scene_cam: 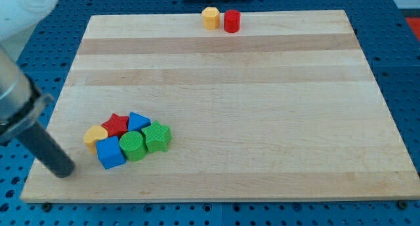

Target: Push the yellow heart into the yellow hexagon

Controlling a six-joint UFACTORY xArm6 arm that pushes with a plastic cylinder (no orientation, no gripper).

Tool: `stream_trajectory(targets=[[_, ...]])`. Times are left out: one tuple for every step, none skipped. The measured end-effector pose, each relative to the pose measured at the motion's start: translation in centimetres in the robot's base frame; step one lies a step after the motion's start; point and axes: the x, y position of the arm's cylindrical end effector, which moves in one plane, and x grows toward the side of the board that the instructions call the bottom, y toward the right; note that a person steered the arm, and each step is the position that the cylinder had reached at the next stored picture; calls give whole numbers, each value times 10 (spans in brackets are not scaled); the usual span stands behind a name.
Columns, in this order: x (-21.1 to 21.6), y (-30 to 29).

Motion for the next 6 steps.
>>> stream_trajectory(targets=[[-7, 20], [-25, 23], [-41, 23], [-60, 23], [-83, 23], [-102, 23]])
